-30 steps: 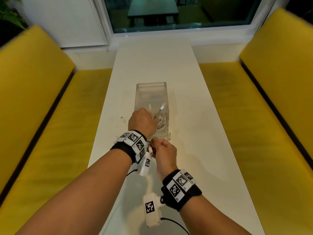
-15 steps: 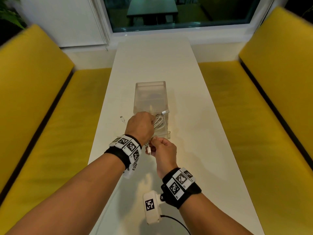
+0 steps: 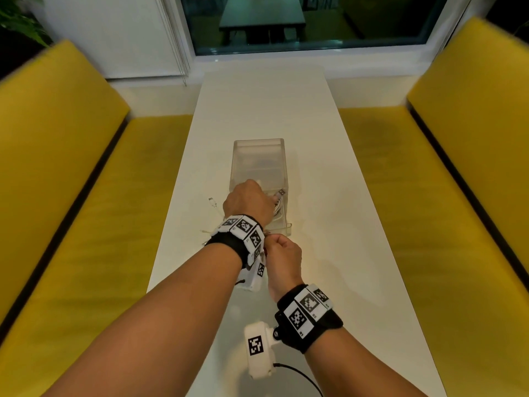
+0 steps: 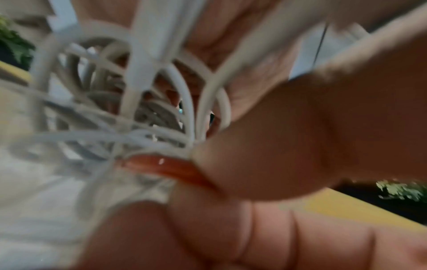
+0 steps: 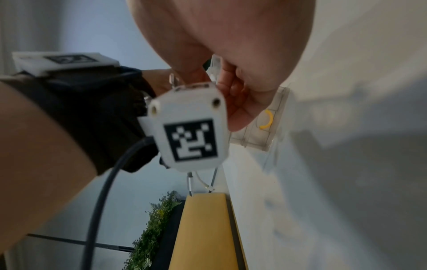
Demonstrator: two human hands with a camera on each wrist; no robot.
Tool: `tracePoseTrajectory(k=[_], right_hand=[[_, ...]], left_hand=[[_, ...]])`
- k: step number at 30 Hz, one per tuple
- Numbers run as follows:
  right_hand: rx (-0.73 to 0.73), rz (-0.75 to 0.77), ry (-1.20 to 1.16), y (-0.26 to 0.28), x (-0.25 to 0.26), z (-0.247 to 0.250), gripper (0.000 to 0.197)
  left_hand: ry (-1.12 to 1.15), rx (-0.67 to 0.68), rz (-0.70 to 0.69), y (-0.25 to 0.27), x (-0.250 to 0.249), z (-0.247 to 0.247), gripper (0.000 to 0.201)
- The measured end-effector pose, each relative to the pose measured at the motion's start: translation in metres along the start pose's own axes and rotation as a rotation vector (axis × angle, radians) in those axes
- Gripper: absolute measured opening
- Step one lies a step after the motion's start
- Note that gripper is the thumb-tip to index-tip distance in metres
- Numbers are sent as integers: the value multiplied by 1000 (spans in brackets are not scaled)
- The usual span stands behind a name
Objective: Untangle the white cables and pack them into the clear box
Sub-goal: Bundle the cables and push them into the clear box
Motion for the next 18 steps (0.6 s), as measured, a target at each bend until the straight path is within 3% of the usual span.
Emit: tracePoseTrajectory(k=[5, 10, 13, 18], right_hand=[[12, -18, 12, 2, -3, 0, 18], [28, -19, 20, 4, 0, -1, 20], [33, -10, 12, 4, 2, 1, 20], [50, -18, 18, 0, 2, 1, 14]], left_hand=[[-37, -11, 14, 0, -3, 2, 29], [-101, -101, -2, -2, -3, 7, 33], [-109, -110, -44, -4, -9, 10, 11], [-107, -88, -44, -2, -9, 14, 24]])
Point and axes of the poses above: each hand's wrist, its own y-axis away from the middle knuckle, its own z-axis out of the back of the hand, x = y × z, the point moved 7 cm from there along -y, towards the middle knuckle, and after that the axes turned 7 degrees about -x, right-handed, at the moved point
